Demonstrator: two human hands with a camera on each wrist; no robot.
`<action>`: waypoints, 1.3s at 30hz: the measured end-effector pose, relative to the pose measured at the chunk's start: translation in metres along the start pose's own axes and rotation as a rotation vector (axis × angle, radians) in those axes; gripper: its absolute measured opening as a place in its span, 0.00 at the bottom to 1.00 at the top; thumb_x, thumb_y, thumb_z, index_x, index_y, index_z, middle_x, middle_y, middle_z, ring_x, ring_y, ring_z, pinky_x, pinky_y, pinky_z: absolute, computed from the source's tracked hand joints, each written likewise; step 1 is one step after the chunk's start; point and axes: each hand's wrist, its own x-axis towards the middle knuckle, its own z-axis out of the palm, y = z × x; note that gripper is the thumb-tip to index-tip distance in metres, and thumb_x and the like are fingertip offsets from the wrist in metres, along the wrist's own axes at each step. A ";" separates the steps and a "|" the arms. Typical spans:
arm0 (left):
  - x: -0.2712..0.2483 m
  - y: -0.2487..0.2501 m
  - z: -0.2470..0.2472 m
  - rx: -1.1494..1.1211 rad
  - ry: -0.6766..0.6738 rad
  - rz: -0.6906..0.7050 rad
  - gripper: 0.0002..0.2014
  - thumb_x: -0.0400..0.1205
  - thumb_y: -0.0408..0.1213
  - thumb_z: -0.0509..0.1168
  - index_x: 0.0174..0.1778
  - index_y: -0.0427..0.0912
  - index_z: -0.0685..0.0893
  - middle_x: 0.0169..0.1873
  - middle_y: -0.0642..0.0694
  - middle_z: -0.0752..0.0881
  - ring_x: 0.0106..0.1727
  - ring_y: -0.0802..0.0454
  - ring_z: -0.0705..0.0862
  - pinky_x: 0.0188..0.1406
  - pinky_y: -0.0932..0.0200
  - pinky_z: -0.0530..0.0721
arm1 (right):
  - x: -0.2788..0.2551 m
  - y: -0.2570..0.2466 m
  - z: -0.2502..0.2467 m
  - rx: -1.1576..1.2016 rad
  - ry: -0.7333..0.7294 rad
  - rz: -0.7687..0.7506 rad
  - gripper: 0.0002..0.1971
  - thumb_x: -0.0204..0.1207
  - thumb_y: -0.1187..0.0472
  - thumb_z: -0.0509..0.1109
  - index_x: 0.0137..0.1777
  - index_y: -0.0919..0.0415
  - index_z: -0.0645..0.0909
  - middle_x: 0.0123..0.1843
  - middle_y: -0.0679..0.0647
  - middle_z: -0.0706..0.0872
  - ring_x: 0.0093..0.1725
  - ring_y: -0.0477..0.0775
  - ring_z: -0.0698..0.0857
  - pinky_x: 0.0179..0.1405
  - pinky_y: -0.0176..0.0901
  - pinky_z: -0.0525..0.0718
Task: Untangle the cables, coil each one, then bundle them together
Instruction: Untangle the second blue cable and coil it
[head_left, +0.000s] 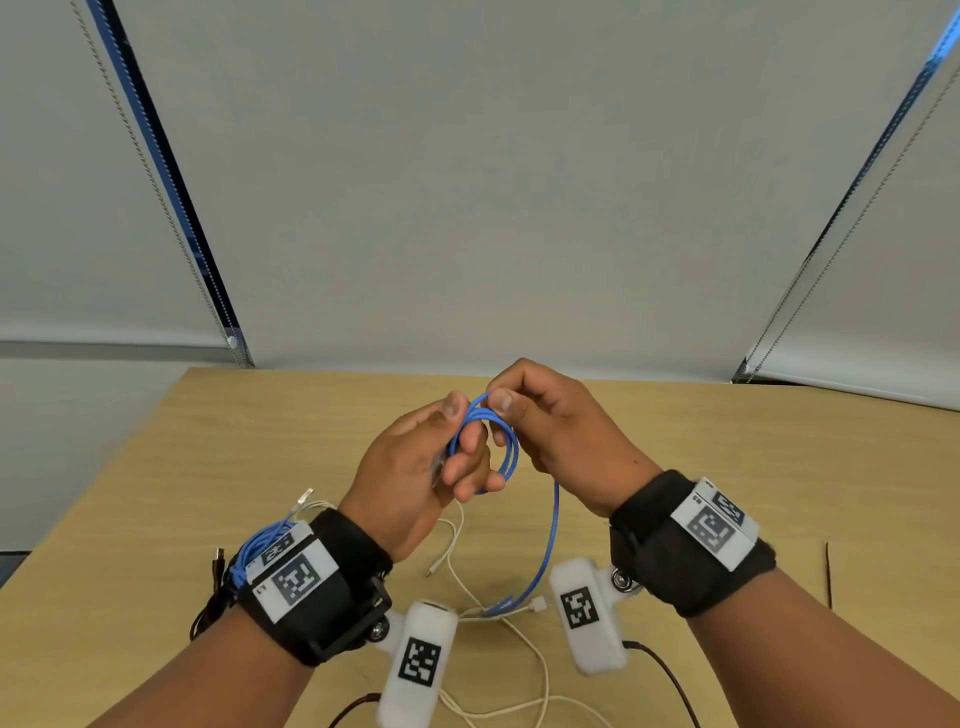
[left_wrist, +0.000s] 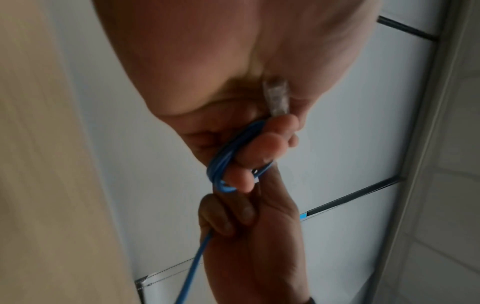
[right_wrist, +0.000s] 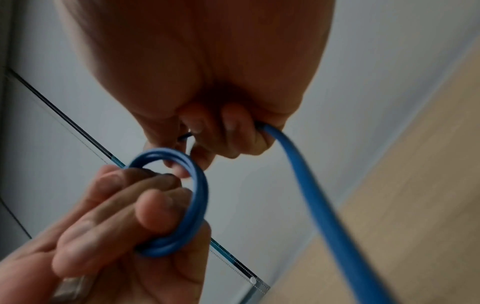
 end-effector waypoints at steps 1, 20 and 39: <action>0.000 0.001 0.001 -0.025 0.004 0.009 0.20 0.86 0.49 0.58 0.32 0.40 0.77 0.20 0.45 0.66 0.22 0.49 0.69 0.38 0.50 0.85 | 0.000 -0.001 0.002 0.039 -0.010 0.001 0.09 0.89 0.63 0.63 0.47 0.62 0.80 0.31 0.45 0.80 0.23 0.38 0.73 0.24 0.25 0.69; 0.026 0.043 -0.015 0.238 0.471 0.480 0.12 0.89 0.40 0.56 0.42 0.43 0.80 0.62 0.35 0.89 0.66 0.49 0.88 0.69 0.52 0.82 | -0.015 0.010 0.011 -0.154 -0.287 0.211 0.14 0.89 0.56 0.63 0.70 0.47 0.83 0.28 0.44 0.74 0.28 0.43 0.73 0.30 0.30 0.73; -0.004 -0.013 -0.007 0.022 -0.021 -0.001 0.14 0.85 0.43 0.63 0.44 0.35 0.86 0.30 0.41 0.80 0.35 0.44 0.84 0.55 0.42 0.85 | -0.008 -0.005 0.006 -0.190 0.015 -0.004 0.08 0.89 0.59 0.61 0.47 0.55 0.76 0.38 0.54 0.85 0.38 0.50 0.82 0.42 0.54 0.82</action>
